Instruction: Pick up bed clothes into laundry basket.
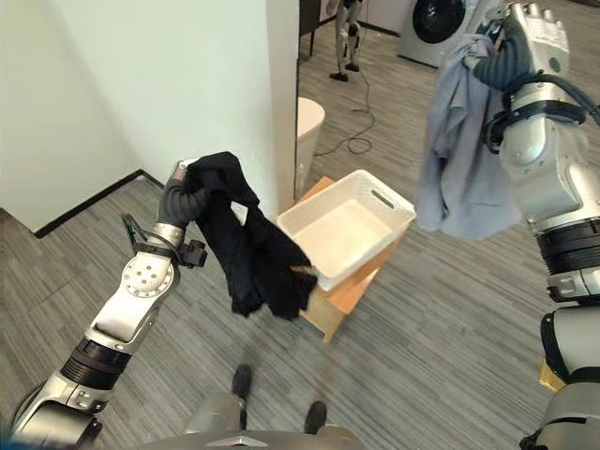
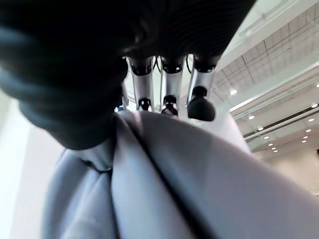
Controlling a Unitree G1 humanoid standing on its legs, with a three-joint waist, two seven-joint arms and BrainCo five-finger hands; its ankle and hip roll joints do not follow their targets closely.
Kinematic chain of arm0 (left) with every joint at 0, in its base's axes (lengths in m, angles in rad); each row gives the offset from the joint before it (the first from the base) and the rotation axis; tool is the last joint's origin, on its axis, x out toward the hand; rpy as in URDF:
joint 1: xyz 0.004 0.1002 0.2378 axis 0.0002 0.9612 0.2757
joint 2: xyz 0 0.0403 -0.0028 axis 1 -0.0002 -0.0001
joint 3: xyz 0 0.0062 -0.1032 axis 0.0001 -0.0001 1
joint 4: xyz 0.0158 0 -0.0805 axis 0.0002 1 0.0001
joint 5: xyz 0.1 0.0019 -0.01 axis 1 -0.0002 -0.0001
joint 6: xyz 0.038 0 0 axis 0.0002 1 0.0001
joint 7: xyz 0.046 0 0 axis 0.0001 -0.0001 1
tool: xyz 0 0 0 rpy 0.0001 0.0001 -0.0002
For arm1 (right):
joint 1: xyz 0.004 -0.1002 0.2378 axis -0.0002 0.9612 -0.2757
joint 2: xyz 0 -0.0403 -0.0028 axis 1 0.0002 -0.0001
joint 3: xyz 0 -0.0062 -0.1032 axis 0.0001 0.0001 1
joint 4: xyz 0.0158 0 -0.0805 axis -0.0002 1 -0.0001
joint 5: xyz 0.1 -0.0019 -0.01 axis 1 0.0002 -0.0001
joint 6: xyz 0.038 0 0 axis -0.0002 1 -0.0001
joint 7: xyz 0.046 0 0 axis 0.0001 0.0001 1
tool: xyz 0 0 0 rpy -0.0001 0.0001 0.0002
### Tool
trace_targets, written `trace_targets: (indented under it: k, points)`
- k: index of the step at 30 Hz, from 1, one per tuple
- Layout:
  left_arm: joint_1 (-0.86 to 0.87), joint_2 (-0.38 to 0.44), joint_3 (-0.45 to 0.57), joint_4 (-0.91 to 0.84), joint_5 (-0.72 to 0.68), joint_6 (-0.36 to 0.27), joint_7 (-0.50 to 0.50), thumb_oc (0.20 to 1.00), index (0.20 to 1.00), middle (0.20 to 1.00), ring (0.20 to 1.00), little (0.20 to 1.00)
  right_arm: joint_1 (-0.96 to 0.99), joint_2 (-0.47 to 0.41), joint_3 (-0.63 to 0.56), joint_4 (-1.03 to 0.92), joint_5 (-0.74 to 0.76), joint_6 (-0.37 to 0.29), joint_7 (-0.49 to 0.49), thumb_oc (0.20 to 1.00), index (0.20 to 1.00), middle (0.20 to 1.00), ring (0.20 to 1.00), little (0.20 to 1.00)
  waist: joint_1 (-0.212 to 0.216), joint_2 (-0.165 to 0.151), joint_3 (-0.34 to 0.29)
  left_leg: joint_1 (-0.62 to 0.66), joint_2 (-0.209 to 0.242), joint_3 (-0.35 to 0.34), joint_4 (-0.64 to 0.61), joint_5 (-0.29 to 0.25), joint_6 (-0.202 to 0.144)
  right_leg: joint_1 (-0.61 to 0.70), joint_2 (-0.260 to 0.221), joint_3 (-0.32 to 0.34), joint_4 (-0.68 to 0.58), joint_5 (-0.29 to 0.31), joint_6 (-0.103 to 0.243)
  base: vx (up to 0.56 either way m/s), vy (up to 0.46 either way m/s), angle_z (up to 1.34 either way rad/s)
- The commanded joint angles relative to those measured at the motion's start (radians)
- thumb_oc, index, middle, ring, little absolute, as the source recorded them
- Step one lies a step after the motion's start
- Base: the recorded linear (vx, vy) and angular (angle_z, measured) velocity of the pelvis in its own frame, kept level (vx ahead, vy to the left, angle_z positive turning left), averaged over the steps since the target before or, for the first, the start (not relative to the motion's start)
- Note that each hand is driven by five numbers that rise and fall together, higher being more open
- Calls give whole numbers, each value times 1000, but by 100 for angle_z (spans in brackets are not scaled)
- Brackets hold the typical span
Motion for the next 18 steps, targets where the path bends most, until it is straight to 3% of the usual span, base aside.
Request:
trace_targets:
  k: [1, 7, 18]
  points:
    - [-18, 33, 19, -33, -37, -65, 4, 200, 200, 200, 200, 200, -89, -29, 7, 12, 6, -16, -29, 200, 200, 200, 200, 200, 45, -70, -57, -4, -51, -7, -27, 3, -8, 52, -109, -66, 20, -38, 73, 121, 43, 13]
    - [40, 33, 37, -42, -46, -65, -10, 200, 200, 200, 200, 200, -70, -17, 2, 85, -6, -3, -26, 200, 200, 200, 200, 200, 66, -63, -56, -12, -53, -17, -35, 7, -19, 61, -120, -84, 15, -40, 85, 62, 31, 12]
    - [90, 22, 60, -63, -71, -63, -32, 200, 200, 200, 200, 200, 92, 72, -78, 5, -80, 13, 3, 200, 200, 200, 200, 200, 105, -66, -33, -69, -62, -56, -35, 16, -26, 40, -134, -131, 14, -42, 98, 5, 14, 10]
